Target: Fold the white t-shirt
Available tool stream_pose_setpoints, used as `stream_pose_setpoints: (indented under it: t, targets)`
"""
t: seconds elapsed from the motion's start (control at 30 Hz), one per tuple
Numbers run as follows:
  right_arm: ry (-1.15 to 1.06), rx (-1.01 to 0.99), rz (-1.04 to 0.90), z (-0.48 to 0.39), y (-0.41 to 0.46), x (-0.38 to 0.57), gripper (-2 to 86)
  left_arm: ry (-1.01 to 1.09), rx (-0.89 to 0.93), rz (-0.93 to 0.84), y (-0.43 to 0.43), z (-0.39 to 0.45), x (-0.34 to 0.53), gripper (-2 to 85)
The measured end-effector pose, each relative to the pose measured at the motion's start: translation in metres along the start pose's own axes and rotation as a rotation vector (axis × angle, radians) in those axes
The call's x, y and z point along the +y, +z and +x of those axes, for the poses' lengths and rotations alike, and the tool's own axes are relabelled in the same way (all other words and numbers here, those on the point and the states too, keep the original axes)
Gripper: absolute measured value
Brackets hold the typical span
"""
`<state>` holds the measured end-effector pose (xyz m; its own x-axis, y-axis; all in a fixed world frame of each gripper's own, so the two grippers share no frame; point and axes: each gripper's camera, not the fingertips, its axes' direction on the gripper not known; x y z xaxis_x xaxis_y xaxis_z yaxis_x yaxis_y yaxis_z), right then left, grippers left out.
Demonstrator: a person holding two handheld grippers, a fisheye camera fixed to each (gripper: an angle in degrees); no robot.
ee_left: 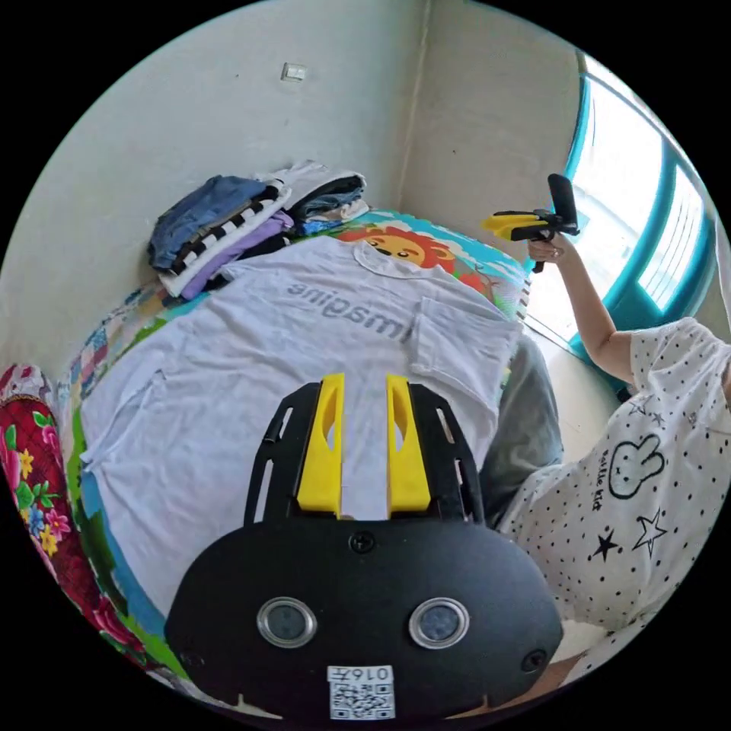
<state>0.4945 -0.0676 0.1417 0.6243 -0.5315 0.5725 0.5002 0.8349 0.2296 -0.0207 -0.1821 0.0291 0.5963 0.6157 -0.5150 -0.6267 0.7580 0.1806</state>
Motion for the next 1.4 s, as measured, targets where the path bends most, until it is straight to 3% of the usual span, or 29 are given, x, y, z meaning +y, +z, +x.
stream_pose_setpoints:
  t: [0.13,0.3,0.53,0.63,0.7,0.93,1.1,1.27,1.4]
  targets:
    - [-0.034,0.026,-0.035,0.063,0.071,-0.091,7.3,-0.113,-0.003,0.048,0.033,-0.09,-0.09,9.2]
    - [0.064,0.0,-0.036,0.135,0.161,-0.148,10.5,-0.421,0.04,-0.22,0.148,-0.213,-0.166,12.0]
    - [0.249,-0.075,-0.13,0.219,0.252,-0.177,10.3,-0.527,0.164,-0.17,0.189,-0.254,-0.186,10.4]
    - [0.23,-0.012,-0.13,0.225,0.271,-0.18,10.1,-0.42,0.037,-0.117,0.178,-0.248,-0.199,0.6]
    - [0.229,0.015,-0.178,0.229,0.281,-0.185,10.0,-0.269,-0.033,0.021,0.15,-0.234,-0.212,-0.4]
    - [0.237,0.051,-0.097,0.234,0.288,-0.203,9.5,0.123,0.169,0.333,0.056,-0.209,-0.226,-0.9]
    - [0.199,0.033,-0.084,0.236,0.28,-0.215,9.2,0.38,0.32,0.187,0.04,-0.177,-0.189,-0.2]
    - [0.124,-0.068,-0.11,0.235,0.29,-0.229,9.8,0.283,0.248,-0.031,0.075,-0.188,-0.15,6.3]
    - [0.023,-0.16,-0.149,0.224,0.32,-0.244,11.3,0.149,0.299,0.012,0.062,-0.217,-0.144,8.9]
